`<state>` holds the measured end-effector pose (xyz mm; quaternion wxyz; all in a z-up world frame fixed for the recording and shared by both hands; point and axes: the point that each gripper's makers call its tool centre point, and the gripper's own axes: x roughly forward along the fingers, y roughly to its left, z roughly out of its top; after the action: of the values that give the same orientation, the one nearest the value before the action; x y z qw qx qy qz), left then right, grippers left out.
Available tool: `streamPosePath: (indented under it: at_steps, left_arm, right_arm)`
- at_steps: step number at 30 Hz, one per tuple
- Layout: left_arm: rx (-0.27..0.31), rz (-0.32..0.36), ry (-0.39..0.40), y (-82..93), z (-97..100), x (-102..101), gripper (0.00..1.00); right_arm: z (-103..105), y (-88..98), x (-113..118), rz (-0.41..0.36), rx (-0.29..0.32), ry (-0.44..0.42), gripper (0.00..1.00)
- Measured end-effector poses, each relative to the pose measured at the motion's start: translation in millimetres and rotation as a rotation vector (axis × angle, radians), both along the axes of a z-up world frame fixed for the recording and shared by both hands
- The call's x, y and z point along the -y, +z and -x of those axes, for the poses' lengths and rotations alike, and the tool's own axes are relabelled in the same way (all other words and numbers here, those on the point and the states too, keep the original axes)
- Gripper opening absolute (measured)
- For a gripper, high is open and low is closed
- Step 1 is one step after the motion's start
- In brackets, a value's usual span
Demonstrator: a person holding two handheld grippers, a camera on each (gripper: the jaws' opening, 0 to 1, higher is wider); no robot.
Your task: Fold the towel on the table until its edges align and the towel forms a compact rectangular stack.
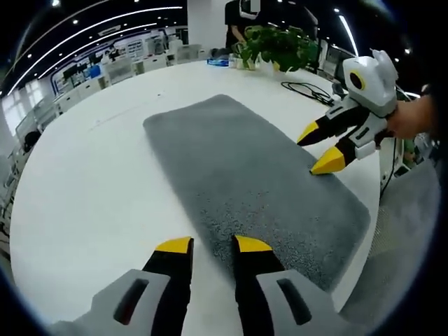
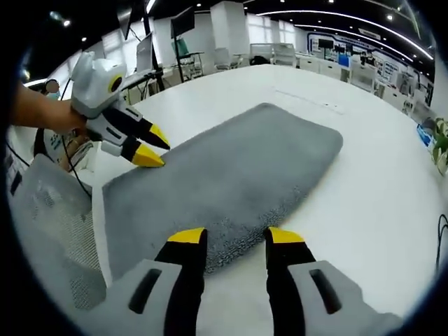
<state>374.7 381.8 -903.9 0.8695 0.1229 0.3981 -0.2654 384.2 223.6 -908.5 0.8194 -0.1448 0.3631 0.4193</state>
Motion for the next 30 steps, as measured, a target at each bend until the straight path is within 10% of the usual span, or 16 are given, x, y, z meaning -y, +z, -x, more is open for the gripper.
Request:
streamPosePath:
  at_steps: [30]
  left_arm:
    - [-0.060,0.065,-0.043,-6.1,-10.0,59.8,0.12]
  right_arm:
    - [-20.1,-7.1,52.5,0.115,0.065,0.076,0.29]
